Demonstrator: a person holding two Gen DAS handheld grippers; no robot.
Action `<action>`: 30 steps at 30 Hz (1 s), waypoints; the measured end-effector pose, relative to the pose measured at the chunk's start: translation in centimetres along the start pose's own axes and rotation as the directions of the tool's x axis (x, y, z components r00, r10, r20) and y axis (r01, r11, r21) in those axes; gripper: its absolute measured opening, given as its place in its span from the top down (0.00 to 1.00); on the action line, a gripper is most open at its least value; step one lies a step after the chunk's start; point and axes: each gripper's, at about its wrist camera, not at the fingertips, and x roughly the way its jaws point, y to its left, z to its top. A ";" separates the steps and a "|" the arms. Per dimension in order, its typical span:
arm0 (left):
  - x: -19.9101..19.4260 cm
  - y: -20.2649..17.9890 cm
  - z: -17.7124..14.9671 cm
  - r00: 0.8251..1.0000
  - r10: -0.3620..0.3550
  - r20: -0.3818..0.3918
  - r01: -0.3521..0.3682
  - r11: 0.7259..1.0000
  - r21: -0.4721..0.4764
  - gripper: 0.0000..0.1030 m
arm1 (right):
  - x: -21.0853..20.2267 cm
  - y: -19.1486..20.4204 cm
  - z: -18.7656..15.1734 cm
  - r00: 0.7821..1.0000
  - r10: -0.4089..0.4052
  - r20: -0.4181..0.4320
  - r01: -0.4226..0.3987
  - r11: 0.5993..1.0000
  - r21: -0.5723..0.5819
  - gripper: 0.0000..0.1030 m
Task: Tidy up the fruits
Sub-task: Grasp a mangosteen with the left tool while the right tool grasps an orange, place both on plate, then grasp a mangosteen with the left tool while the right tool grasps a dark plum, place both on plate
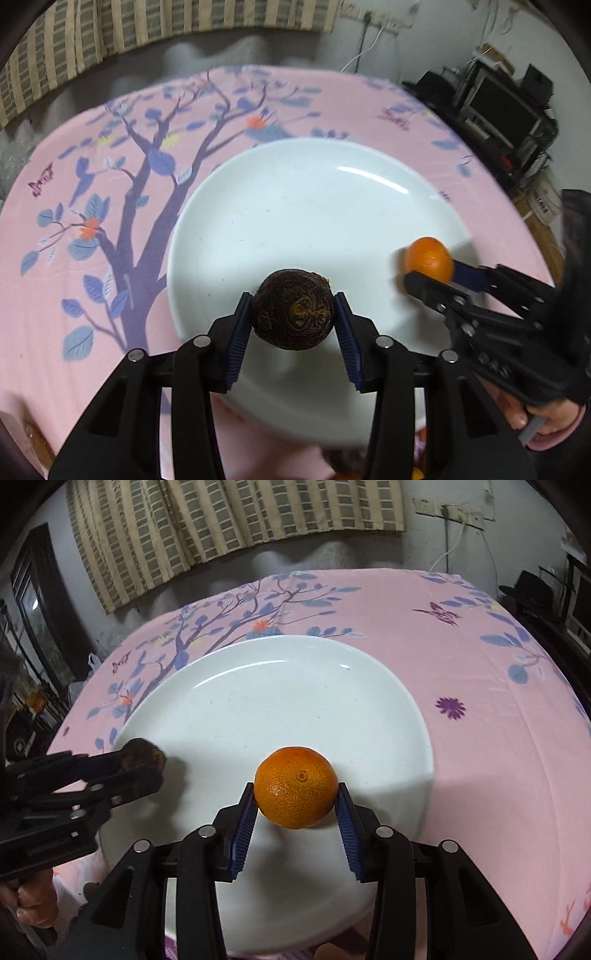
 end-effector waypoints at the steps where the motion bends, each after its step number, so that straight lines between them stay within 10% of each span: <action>1: 0.7 0.1 0.1 1.000 0.004 -0.016 -0.004 1.000 0.002 0.58 | 0.2 0.2 0.0 1.000 -0.006 -0.001 0.006 1.000 -0.008 0.57; 4: 1.3 0.5 0.2 1.000 0.022 -0.005 -0.022 1.000 0.005 0.38 | 0.1 0.7 -0.2 0.999 -0.045 0.008 0.046 0.997 -0.062 0.36; 13: -7.7 2.3 -5.2 0.988 0.077 0.136 -0.069 0.996 -0.064 0.10 | -9.2 2.2 -2.9 0.978 0.090 0.190 -0.078 0.995 -0.068 0.21; 20: -12.1 5.1 -15.5 0.960 0.178 0.216 -0.139 0.973 -0.186 0.09 | -12.8 6.4 -9.2 0.968 0.211 0.136 -0.181 0.962 -0.205 0.20; 30: -13.1 8.2 -20.2 0.969 0.156 0.194 -0.086 0.941 -0.327 0.09 | -13.6 11.5 -14.8 0.981 0.142 0.131 -0.064 0.878 -0.474 0.37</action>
